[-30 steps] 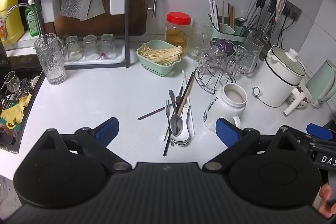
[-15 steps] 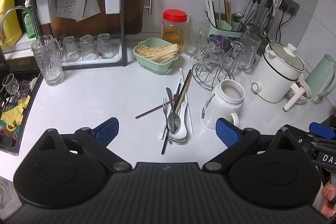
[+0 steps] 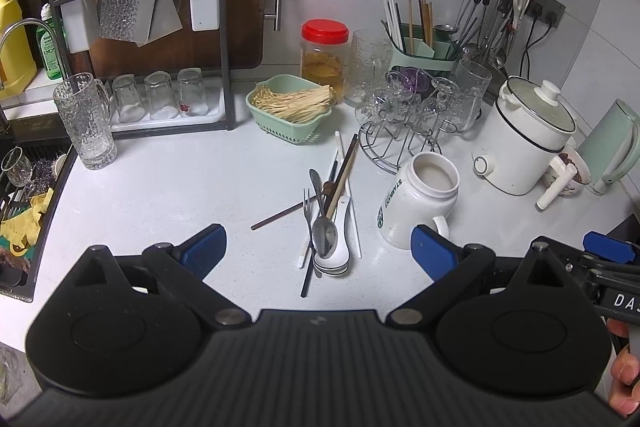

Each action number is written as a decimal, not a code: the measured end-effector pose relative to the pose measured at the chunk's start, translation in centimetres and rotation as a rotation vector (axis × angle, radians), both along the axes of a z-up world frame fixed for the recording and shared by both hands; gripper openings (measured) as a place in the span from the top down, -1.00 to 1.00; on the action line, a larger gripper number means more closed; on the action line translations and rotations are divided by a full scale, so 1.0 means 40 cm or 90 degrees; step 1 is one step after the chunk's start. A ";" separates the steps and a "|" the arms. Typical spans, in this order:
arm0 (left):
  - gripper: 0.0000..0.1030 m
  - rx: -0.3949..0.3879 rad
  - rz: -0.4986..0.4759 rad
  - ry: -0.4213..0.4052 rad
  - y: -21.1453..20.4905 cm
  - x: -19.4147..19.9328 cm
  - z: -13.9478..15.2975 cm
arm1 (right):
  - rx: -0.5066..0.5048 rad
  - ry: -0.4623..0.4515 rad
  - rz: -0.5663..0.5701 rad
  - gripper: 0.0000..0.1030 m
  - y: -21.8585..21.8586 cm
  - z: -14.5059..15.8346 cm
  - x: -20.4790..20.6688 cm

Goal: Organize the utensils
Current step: 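Move both tools toward the utensil pile and the white jar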

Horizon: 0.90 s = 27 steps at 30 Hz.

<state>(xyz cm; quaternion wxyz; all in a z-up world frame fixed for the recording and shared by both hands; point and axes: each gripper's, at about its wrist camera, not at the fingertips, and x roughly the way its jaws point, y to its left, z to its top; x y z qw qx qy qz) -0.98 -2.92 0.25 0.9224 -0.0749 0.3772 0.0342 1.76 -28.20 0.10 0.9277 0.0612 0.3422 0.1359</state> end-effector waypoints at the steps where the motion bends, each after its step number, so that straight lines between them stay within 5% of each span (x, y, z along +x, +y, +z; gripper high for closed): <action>1: -0.95 0.000 0.000 0.000 -0.001 0.000 0.000 | 0.000 0.000 0.001 -0.97 0.000 0.001 -0.001; 27: -0.95 -0.005 0.039 0.001 -0.037 -0.043 -0.008 | -0.002 -0.007 0.045 -0.93 -0.026 -0.006 -0.024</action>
